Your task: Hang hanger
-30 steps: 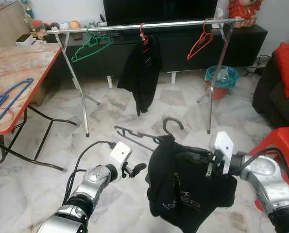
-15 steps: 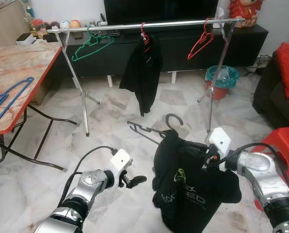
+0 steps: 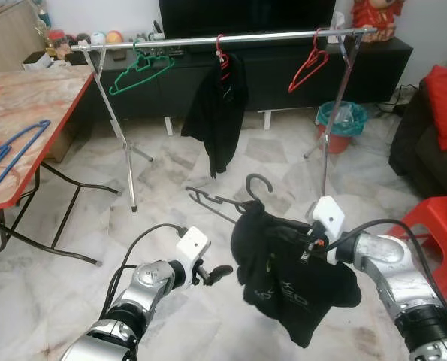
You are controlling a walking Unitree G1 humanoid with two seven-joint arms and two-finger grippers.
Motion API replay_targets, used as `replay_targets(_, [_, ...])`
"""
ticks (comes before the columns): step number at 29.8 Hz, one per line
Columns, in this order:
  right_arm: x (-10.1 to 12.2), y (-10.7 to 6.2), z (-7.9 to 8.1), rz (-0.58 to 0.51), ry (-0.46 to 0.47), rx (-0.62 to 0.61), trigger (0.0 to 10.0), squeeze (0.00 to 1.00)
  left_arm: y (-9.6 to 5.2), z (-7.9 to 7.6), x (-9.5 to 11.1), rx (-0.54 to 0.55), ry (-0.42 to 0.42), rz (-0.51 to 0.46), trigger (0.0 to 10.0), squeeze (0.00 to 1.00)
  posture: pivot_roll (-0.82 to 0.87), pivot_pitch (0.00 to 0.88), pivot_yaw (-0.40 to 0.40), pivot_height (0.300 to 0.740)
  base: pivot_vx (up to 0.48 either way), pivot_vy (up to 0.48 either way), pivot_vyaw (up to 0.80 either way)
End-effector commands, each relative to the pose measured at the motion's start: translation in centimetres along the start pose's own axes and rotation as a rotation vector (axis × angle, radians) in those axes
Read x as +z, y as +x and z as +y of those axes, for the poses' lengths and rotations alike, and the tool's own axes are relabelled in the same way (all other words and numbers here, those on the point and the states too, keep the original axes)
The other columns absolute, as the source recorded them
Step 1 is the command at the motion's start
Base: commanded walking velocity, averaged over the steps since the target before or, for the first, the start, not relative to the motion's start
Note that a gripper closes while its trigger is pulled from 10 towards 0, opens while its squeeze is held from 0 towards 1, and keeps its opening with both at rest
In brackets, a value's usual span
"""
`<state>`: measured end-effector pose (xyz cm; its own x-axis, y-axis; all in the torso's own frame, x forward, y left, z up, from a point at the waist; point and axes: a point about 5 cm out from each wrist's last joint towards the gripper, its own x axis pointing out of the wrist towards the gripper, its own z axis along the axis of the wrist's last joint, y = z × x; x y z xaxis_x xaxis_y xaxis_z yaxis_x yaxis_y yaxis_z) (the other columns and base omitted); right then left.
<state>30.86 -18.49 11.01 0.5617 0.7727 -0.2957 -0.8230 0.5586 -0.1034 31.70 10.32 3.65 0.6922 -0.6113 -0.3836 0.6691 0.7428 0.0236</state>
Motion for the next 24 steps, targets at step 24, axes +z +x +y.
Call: replay_targets(24, [3.2, 0.8, 0.5, -0.101, -0.025, 0.001, 10.0, 0.00, 0.3, -0.1, 1.0, -0.040, -0.129, -0.091, 10.0, 0.00, -0.04, 0.000, 0.061, 0.740, 0.000, 0.000, 0.00])
